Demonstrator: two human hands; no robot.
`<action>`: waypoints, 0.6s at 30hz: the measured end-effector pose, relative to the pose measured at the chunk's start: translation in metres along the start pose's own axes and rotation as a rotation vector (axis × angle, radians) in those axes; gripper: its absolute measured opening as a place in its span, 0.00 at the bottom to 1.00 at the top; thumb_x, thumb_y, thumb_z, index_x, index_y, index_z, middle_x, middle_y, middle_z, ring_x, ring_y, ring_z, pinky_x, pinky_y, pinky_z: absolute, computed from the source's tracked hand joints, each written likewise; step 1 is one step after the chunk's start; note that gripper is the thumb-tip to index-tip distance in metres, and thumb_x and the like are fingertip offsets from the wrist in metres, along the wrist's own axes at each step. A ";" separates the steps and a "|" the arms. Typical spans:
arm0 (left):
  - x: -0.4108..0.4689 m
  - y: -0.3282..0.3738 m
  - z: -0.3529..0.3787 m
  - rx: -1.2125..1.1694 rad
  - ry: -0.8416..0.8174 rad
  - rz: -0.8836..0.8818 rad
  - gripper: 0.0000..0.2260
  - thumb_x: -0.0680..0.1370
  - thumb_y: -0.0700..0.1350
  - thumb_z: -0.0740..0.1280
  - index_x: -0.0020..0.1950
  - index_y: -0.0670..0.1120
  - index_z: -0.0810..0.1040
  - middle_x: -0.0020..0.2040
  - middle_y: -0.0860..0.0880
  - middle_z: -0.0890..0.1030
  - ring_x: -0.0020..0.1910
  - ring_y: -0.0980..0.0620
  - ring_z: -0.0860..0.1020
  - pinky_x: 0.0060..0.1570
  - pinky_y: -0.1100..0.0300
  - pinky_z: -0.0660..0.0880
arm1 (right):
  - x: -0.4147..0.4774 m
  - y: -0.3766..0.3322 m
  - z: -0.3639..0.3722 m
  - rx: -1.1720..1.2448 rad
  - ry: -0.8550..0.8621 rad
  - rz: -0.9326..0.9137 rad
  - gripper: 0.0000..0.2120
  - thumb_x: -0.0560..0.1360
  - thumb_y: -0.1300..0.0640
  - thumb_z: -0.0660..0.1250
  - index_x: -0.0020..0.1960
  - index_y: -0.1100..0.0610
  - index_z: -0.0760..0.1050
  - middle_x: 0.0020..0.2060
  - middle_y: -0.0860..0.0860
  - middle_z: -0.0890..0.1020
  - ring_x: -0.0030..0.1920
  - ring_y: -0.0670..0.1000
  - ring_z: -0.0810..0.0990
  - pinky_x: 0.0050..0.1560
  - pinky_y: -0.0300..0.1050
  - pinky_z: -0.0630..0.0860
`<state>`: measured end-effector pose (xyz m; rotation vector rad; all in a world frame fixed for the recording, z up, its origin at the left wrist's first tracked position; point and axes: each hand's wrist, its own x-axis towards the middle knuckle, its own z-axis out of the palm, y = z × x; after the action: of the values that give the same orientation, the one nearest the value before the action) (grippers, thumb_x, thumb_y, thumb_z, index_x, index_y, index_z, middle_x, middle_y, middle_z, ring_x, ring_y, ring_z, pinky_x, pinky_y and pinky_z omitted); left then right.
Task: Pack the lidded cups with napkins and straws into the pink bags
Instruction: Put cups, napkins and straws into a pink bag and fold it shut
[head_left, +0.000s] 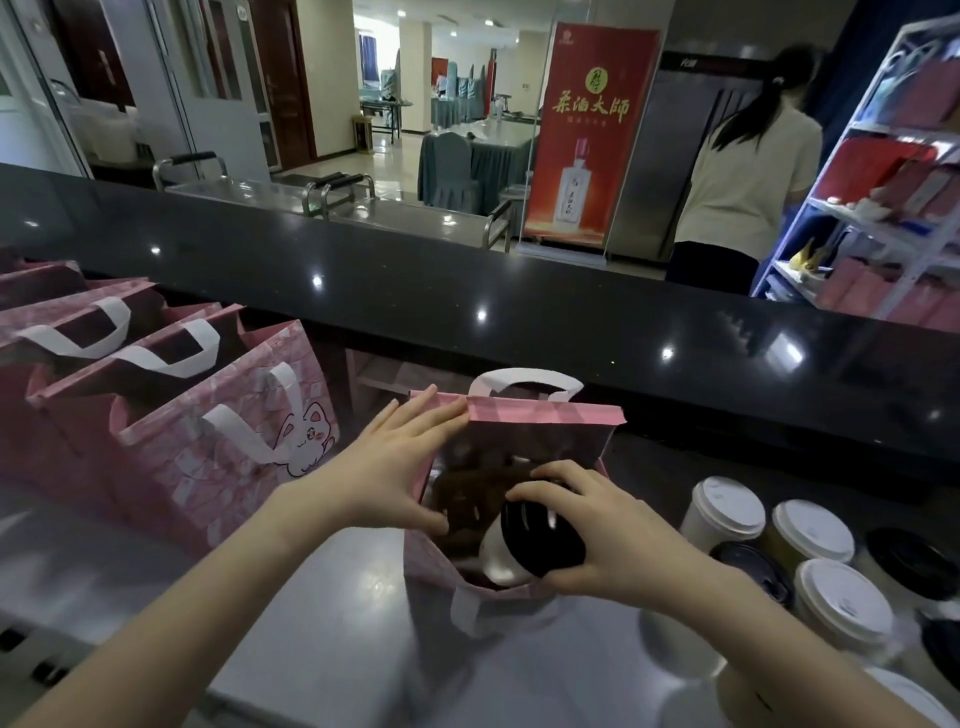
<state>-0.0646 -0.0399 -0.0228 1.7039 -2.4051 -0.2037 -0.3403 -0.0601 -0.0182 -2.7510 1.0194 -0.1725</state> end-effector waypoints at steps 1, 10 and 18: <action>-0.001 0.001 0.001 0.000 -0.013 0.005 0.52 0.65 0.64 0.71 0.78 0.59 0.40 0.77 0.63 0.37 0.72 0.62 0.28 0.71 0.55 0.32 | 0.003 0.000 -0.002 0.026 0.005 0.010 0.37 0.65 0.42 0.71 0.69 0.34 0.58 0.67 0.38 0.62 0.65 0.45 0.65 0.56 0.46 0.76; -0.003 0.013 0.007 -0.012 -0.024 0.041 0.60 0.60 0.67 0.73 0.77 0.56 0.34 0.77 0.61 0.35 0.72 0.60 0.26 0.72 0.54 0.33 | 0.052 -0.014 0.011 -0.026 -0.048 0.042 0.38 0.66 0.49 0.75 0.70 0.39 0.59 0.70 0.45 0.62 0.67 0.52 0.65 0.58 0.51 0.76; -0.003 0.013 0.009 -0.001 -0.020 0.031 0.60 0.61 0.66 0.73 0.78 0.55 0.35 0.77 0.61 0.34 0.72 0.59 0.26 0.72 0.53 0.33 | 0.082 -0.013 0.053 -0.274 -0.089 0.054 0.37 0.70 0.51 0.73 0.73 0.44 0.58 0.71 0.54 0.59 0.66 0.60 0.64 0.59 0.54 0.74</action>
<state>-0.0773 -0.0331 -0.0286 1.6706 -2.4435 -0.2184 -0.2606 -0.0959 -0.0638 -2.9356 1.1695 0.1053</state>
